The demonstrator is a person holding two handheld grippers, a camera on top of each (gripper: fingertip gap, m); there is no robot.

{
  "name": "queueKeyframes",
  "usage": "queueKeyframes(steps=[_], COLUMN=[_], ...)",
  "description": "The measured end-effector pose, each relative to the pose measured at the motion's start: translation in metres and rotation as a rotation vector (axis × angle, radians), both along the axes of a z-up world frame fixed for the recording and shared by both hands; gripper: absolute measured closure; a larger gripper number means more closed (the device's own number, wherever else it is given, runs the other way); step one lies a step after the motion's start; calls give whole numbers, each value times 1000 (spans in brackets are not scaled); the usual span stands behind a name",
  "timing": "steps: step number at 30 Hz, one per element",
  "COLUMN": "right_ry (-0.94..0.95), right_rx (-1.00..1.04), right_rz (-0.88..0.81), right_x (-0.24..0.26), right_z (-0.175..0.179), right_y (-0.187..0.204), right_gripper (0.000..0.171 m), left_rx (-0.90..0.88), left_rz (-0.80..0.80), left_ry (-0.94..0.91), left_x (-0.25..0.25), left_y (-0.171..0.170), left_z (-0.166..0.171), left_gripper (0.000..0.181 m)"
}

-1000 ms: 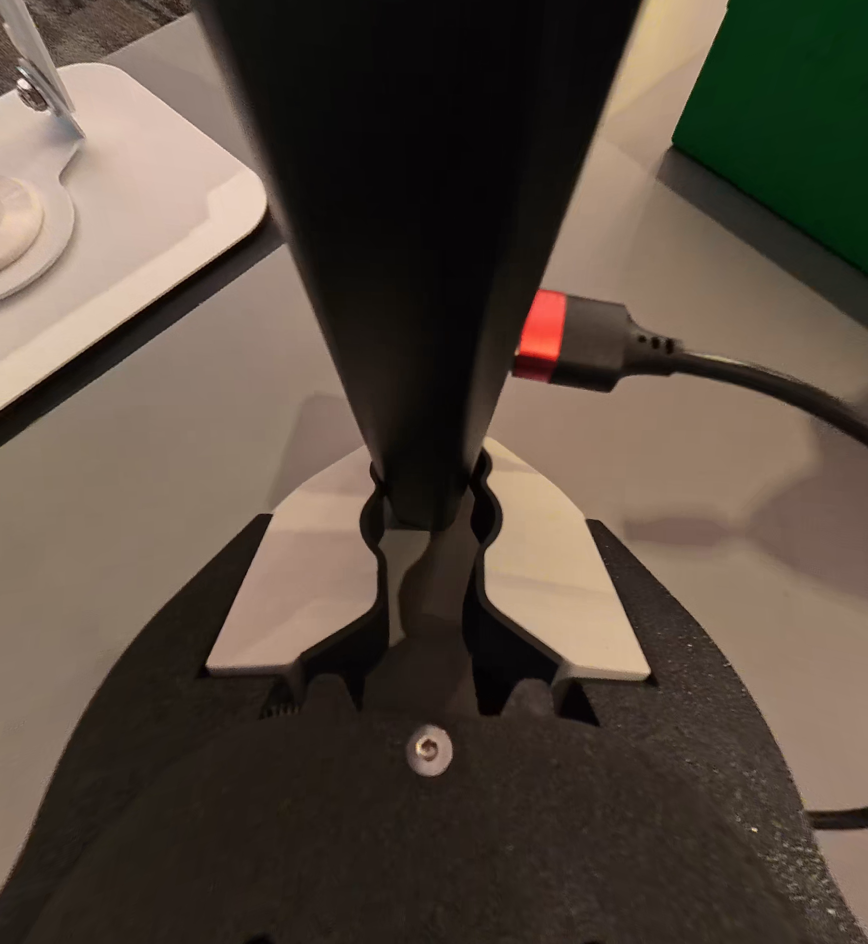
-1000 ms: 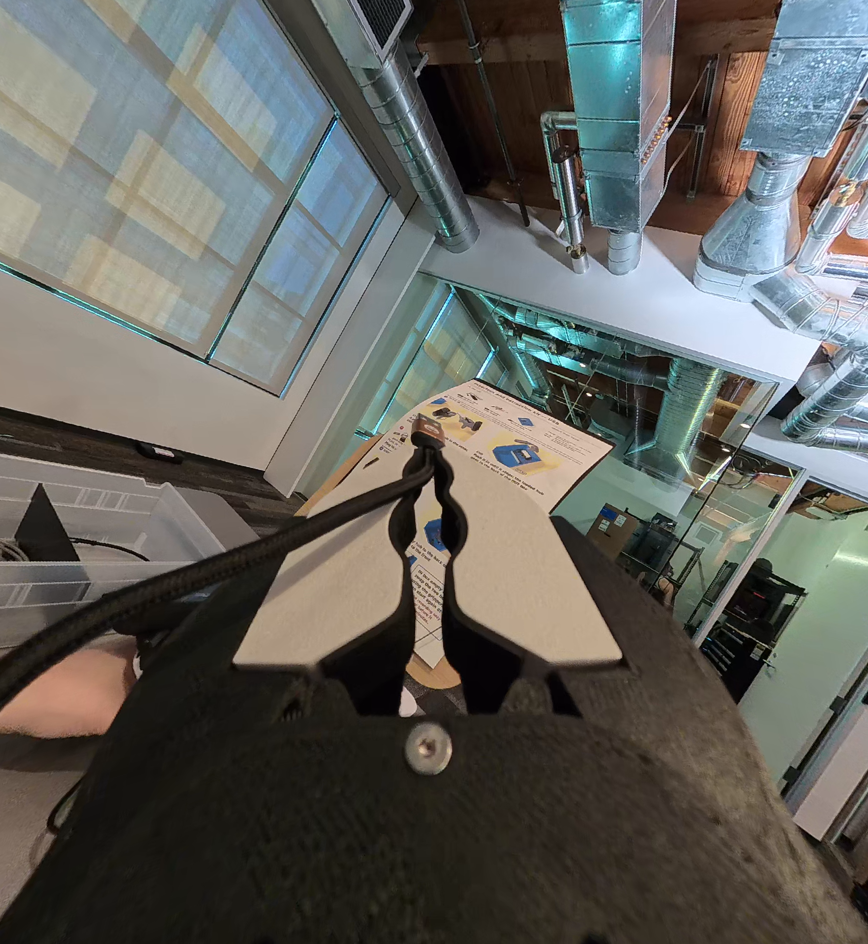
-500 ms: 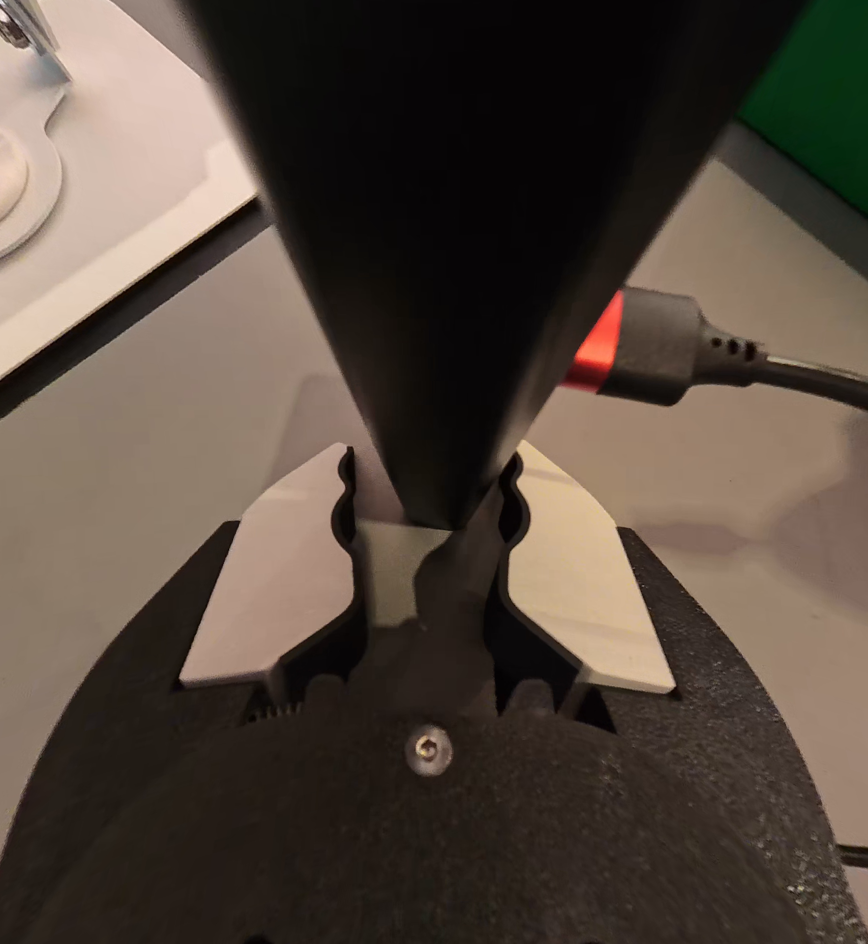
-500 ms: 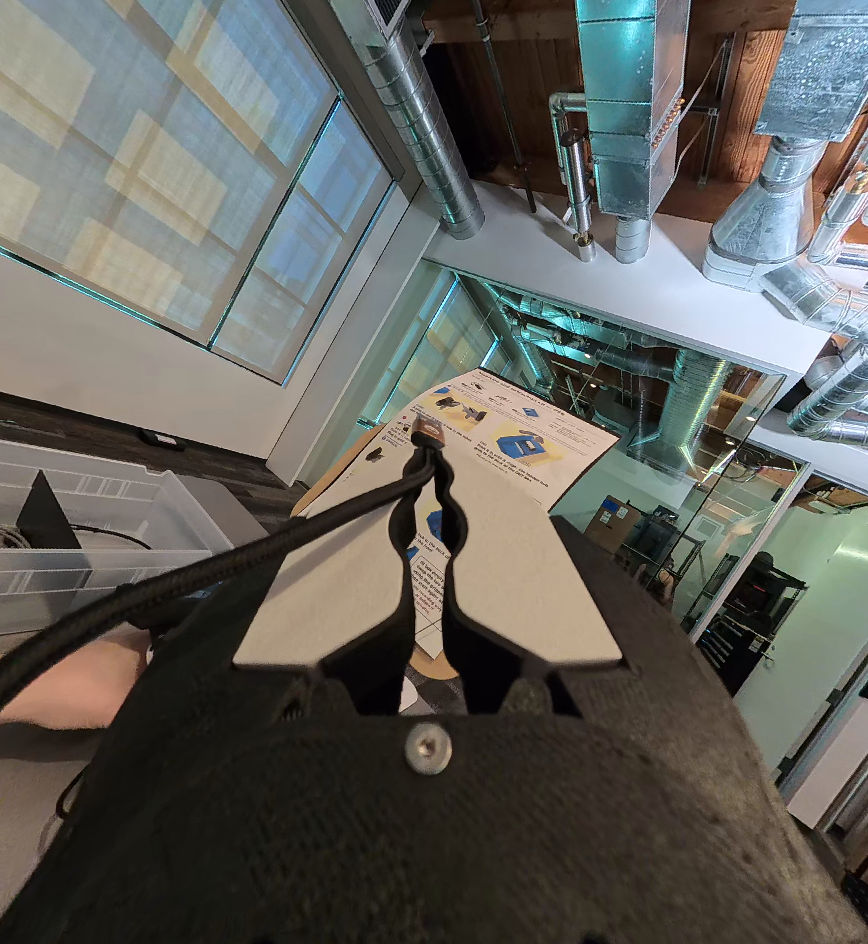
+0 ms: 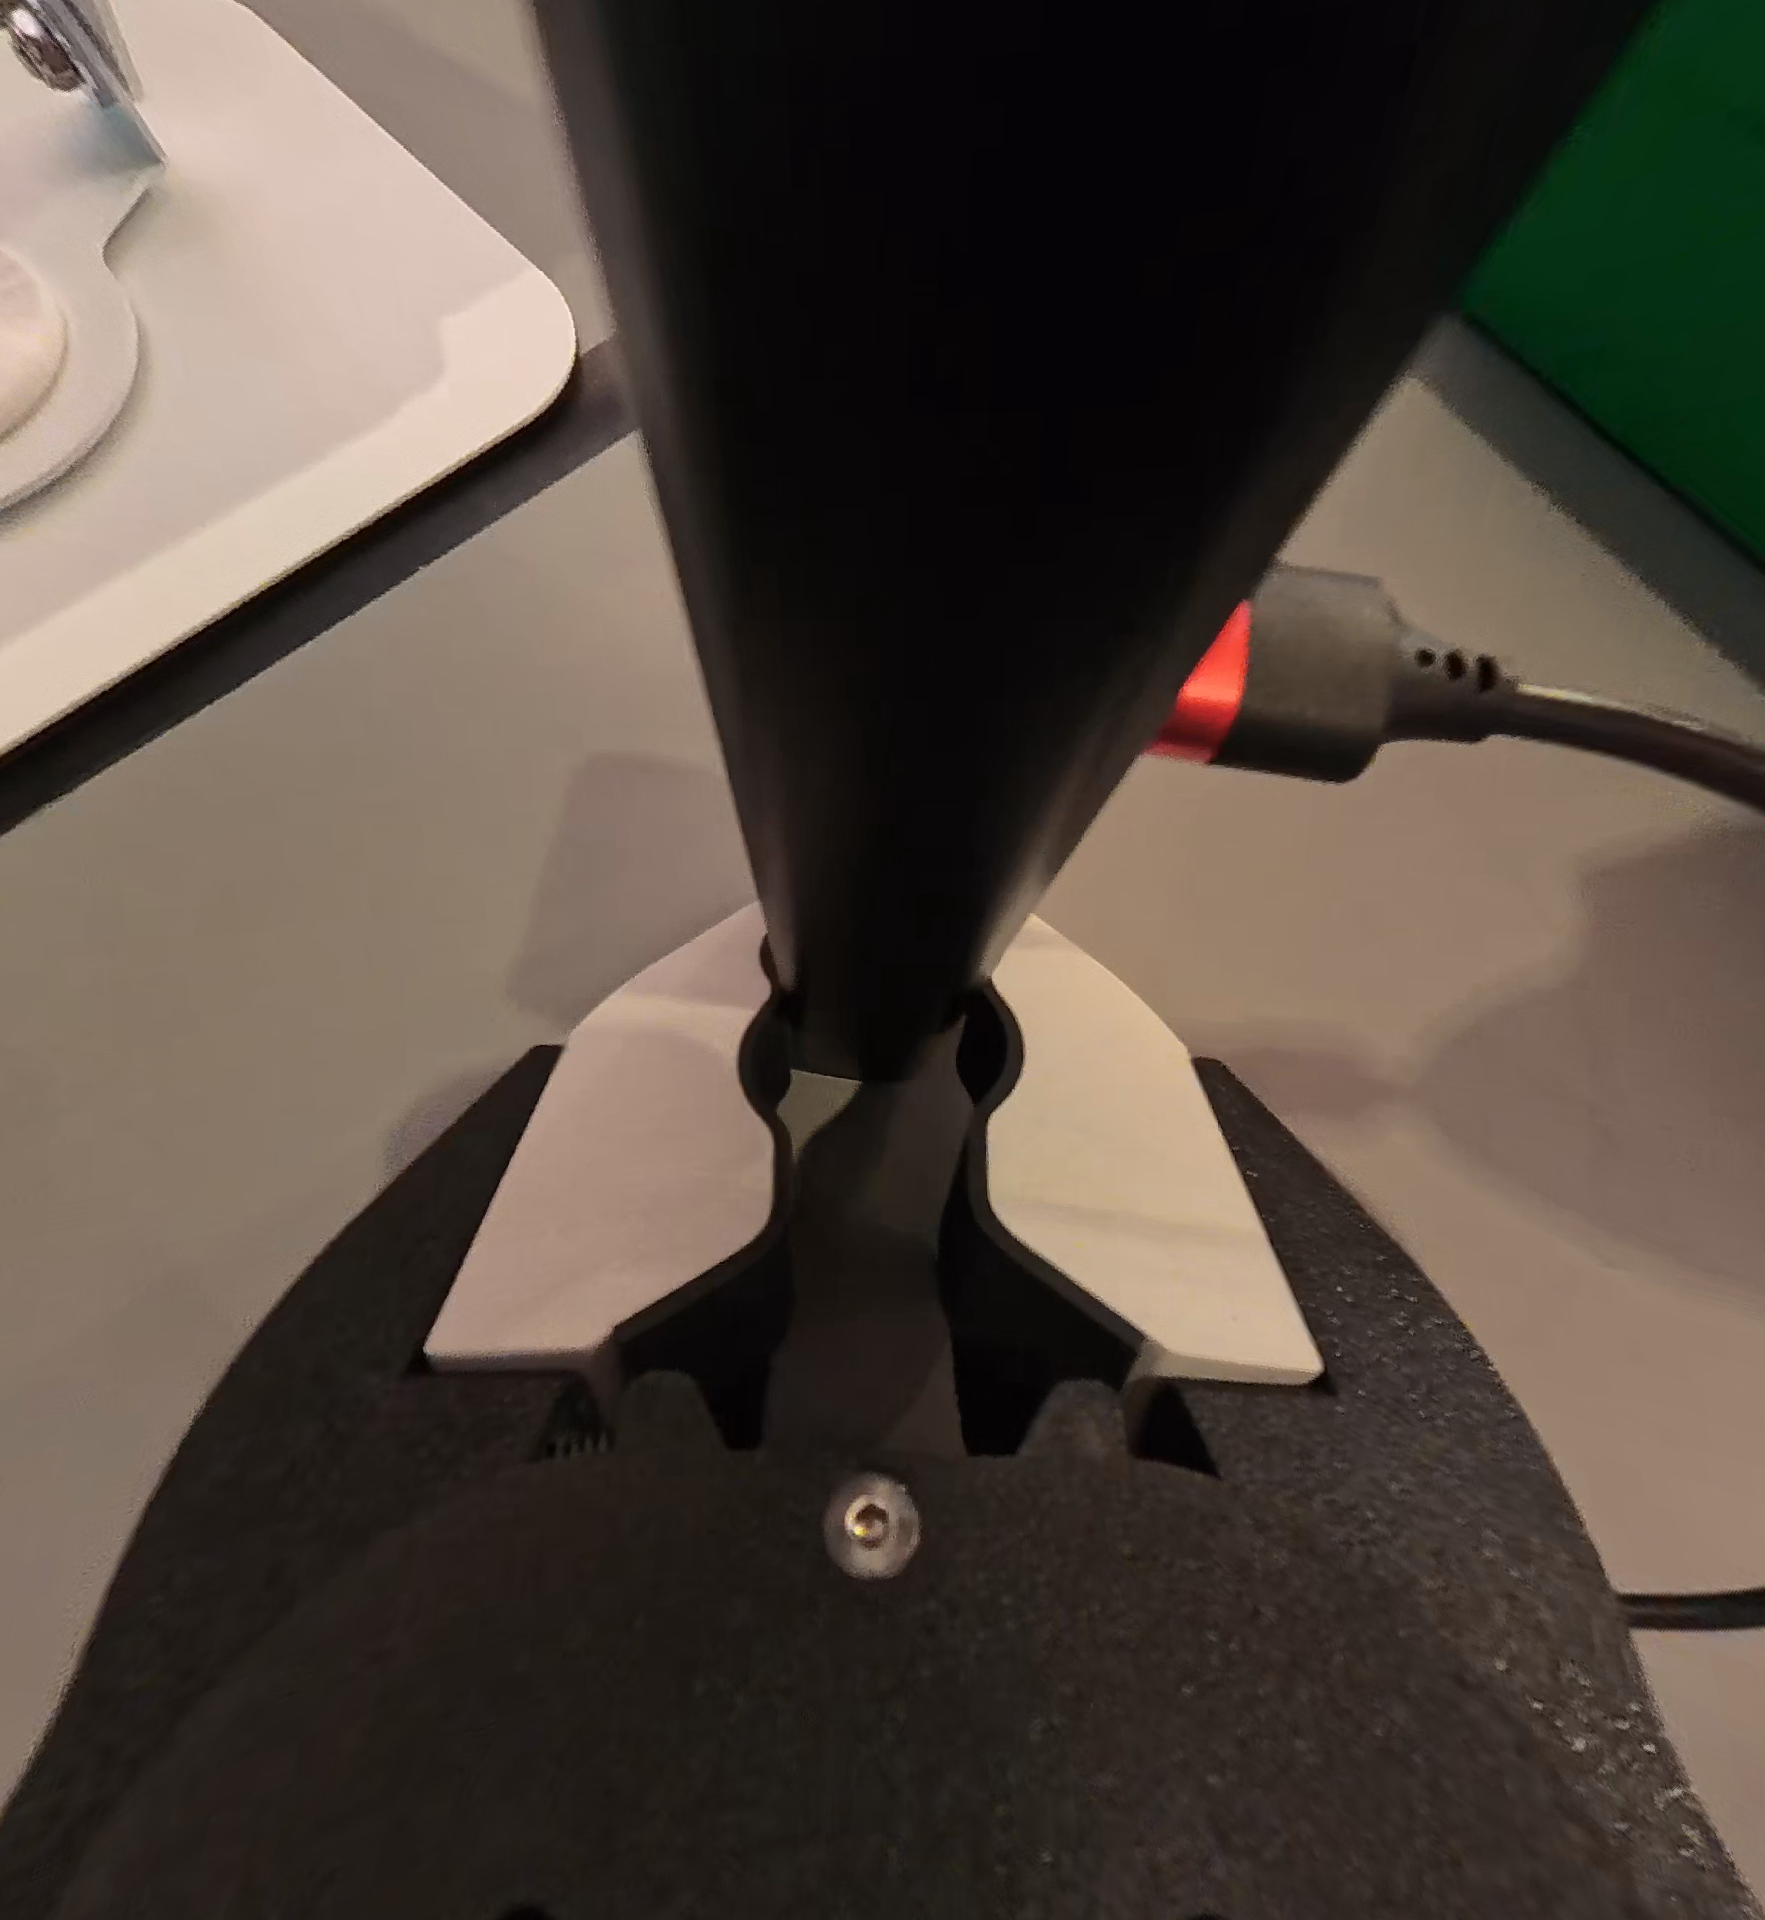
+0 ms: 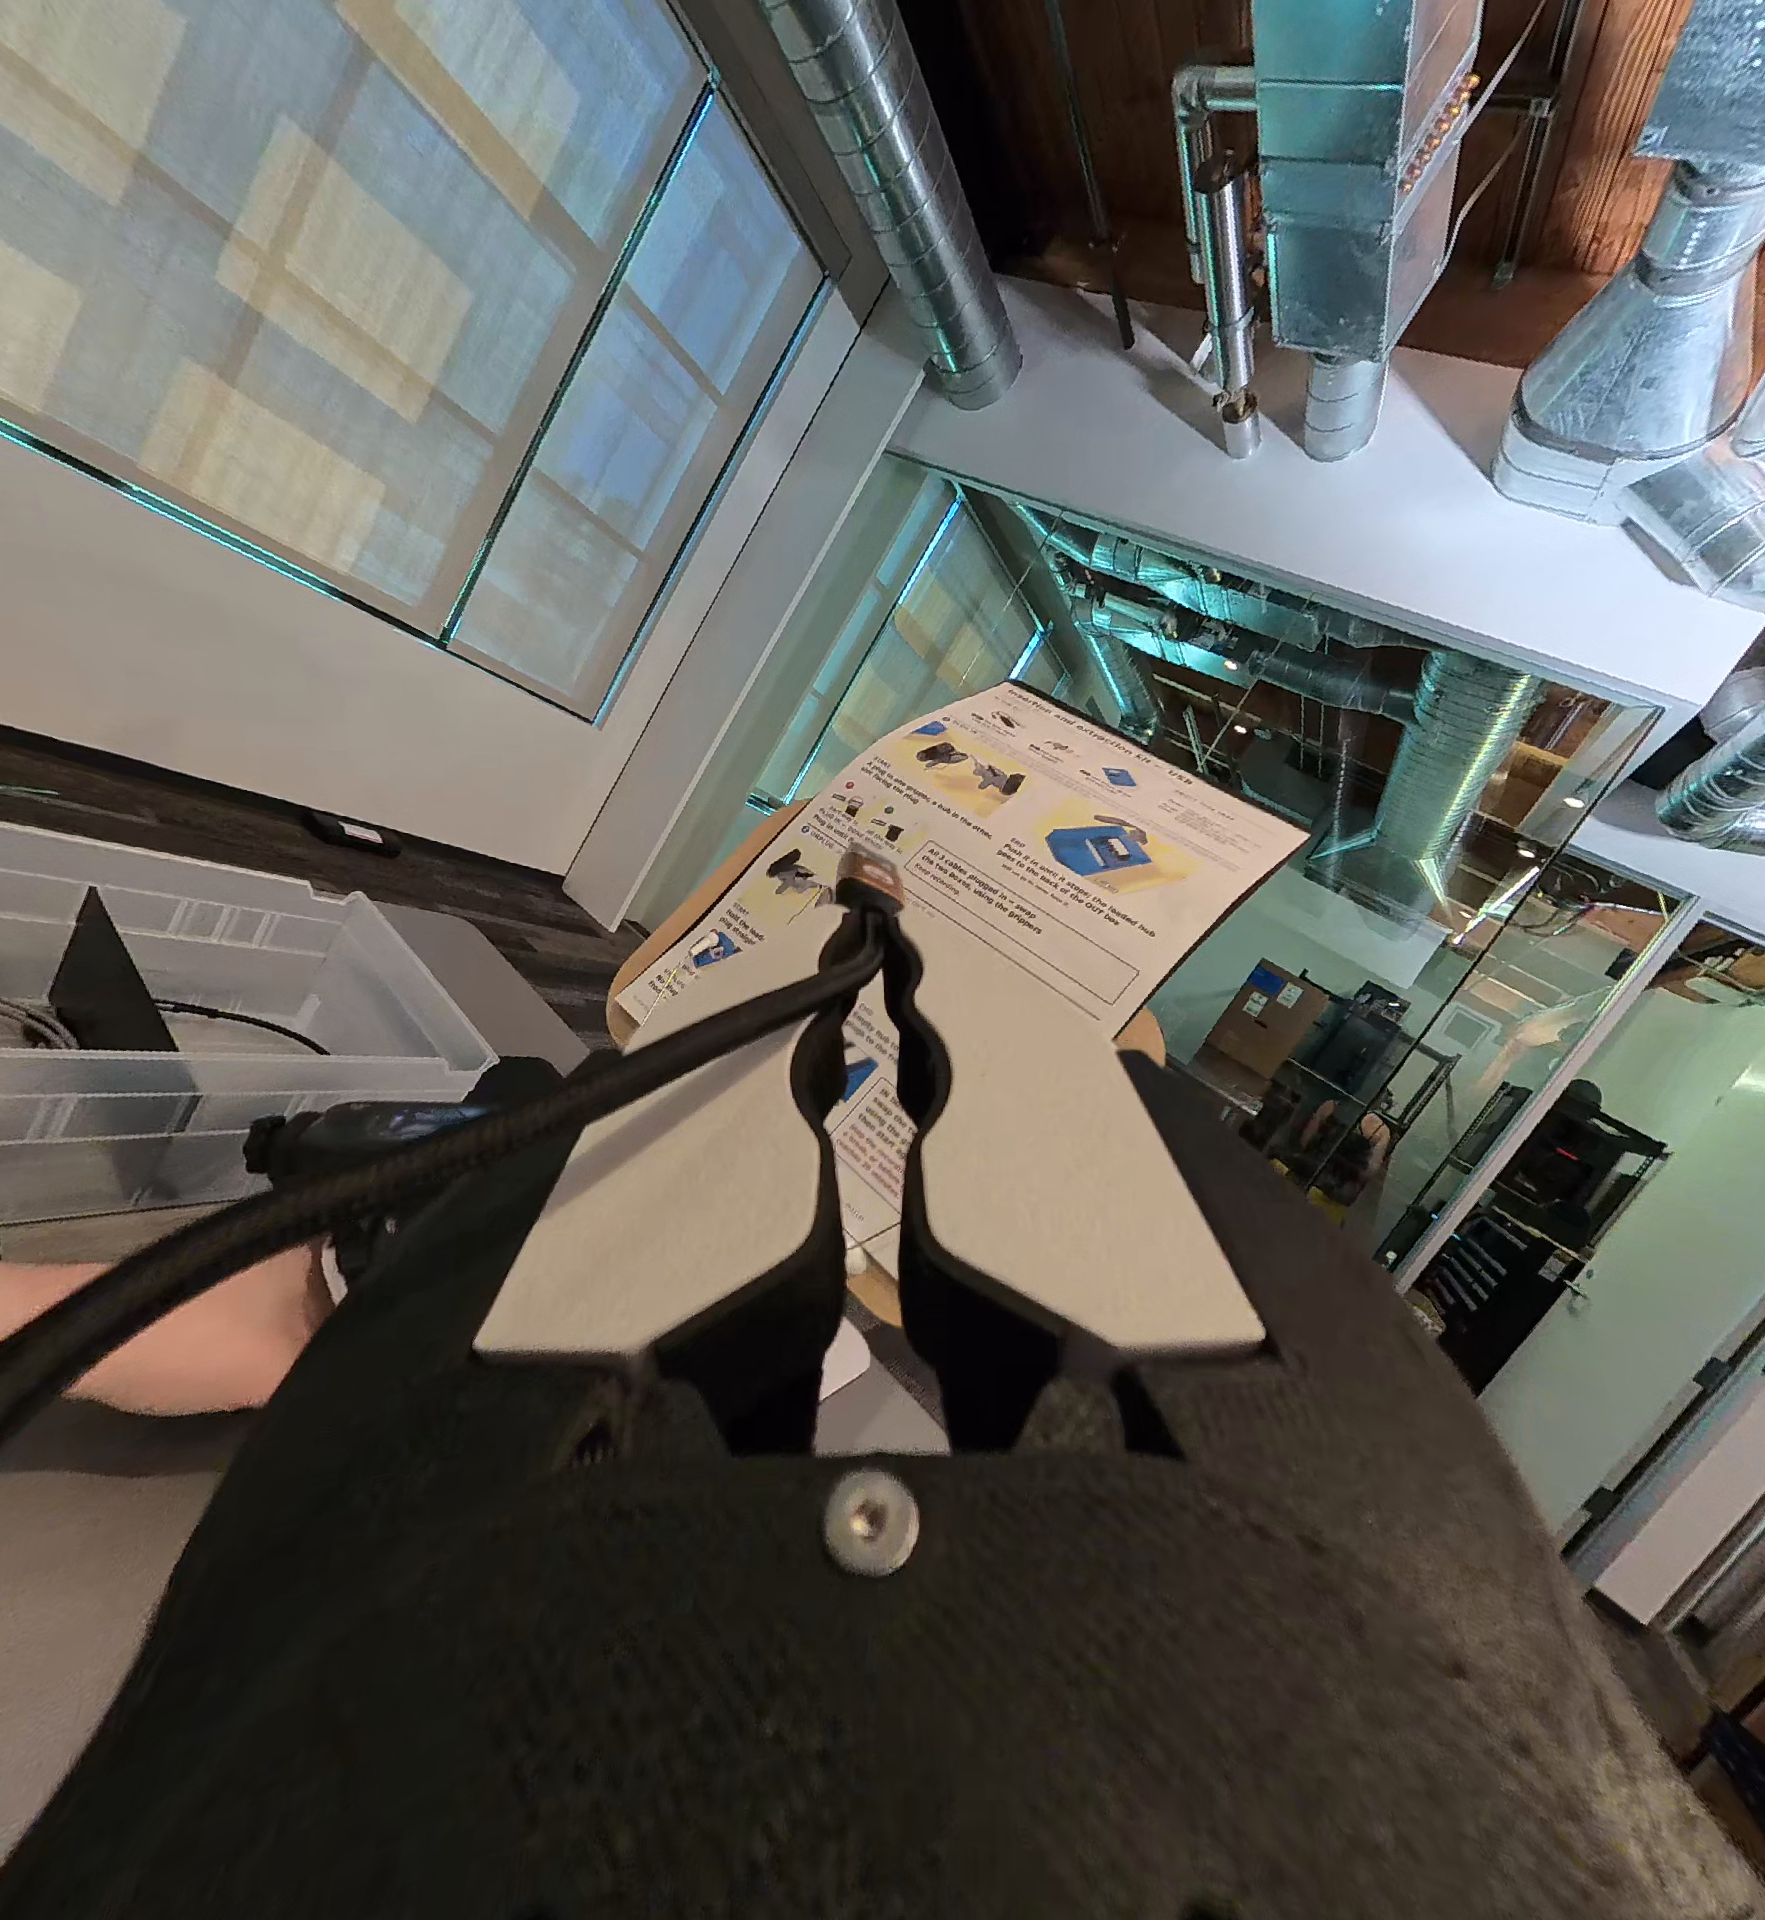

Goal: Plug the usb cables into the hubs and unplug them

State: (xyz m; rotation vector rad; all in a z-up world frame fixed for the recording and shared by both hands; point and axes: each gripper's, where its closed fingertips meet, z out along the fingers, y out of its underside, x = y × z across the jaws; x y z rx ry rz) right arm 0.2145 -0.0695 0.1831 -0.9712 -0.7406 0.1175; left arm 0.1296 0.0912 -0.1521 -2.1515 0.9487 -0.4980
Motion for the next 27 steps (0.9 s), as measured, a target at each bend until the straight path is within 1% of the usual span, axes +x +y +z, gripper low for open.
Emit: queueKeyframes(steps=[4, 8, 11, 14, 16, 18, 20, 23, 27], right_ry=[-3, -1, 37, 69, 61, 24, -25, -111, -175], right_rx=[-19, -56, -116, -196, -237, -245, -221, -189, -167], right_rz=[3, -7, -24, -58, -63, -51, -30, -38, -85], right_x=[-3, -5, -7, -15, -27, -45, -66, -91, -105], right_z=[-5, -13, -21, -34, -44, -52, -58, -66, -72], right_y=[5, 15, 28, 44, 51, 52, 48, 42, 40], right_gripper=[166, 166, 166, 166, 166, 166, 166, 166, 166], left_rx=[-18, 2, 11, 21, 27, 41, 75, 109, 112], left_rz=[-4, -10, -14, -43, -80, -111, -114, -103, -115], left_ry=[-102, -188, -267, -357, -412, -438, -431, -421, -502], left_x=[3, 1, -2, -7, -9, -11, -15, -18, -15], left_y=[-3, -4, -9, -23, -37, -50, -57, -60, -64], left_z=[14, 42, 77, 123, 152, 173, 186, 195, 206], left_gripper=[153, 153, 153, 152, 152, 152, 152, 152, 152])
